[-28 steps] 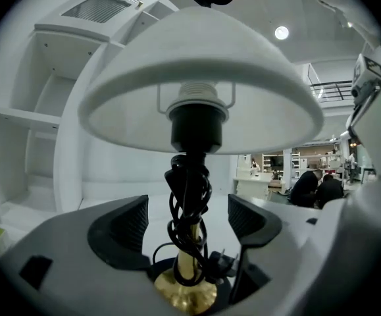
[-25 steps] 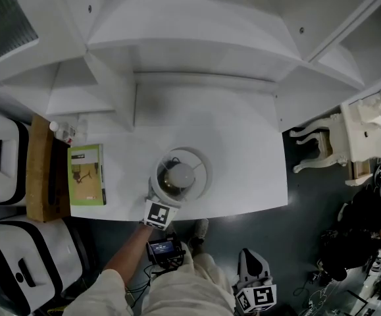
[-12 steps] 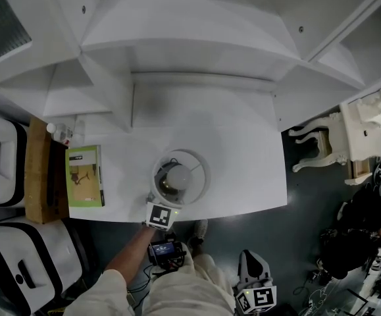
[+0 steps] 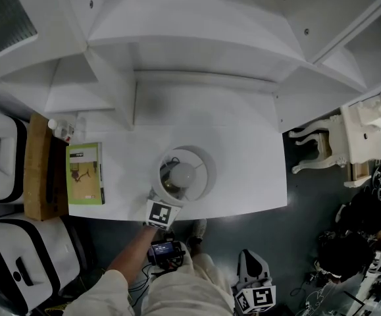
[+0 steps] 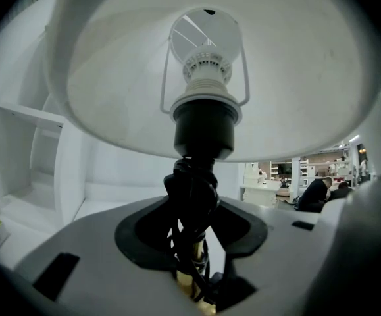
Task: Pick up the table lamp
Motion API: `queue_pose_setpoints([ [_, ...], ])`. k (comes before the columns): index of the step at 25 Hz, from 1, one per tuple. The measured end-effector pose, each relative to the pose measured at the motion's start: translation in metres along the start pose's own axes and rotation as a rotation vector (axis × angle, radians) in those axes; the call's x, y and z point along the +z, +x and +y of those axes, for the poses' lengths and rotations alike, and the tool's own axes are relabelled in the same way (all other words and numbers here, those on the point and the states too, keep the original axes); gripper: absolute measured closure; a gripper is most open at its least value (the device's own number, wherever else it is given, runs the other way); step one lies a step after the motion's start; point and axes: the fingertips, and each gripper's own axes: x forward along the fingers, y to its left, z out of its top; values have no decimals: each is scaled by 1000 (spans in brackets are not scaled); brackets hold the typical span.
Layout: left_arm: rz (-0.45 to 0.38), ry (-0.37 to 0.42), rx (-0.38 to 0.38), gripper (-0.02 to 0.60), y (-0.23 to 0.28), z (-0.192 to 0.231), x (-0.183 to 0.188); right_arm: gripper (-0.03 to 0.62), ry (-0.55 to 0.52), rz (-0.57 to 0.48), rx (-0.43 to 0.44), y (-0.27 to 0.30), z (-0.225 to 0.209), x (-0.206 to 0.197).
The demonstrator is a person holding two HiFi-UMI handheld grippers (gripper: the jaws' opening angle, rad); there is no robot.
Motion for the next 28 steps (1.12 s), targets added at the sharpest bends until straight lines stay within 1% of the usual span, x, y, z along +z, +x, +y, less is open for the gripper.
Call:
queue_pose_setpoints([
  [2,4,-7,-5,408,0,0,0,582,-2,1,5,1,1,-1],
  [6,40,-22,-36,411,-1,-2,1,582,-10,3,15,3,5,-2],
  [10,40,-43,-61,411,-3,-7,12,582,-16,-3,22,5,9,-1],
  [14,39,-60,-74,411,-9,-14,34,582,-24,-32,39,6,14,7],
  [20,20,-66,-85,411,-40,-21,74,582,-41,-114,80,6,28,26],
  [28,-9,-68,-43,411,-97,-22,124,582,-78,-218,166,8,53,52],
])
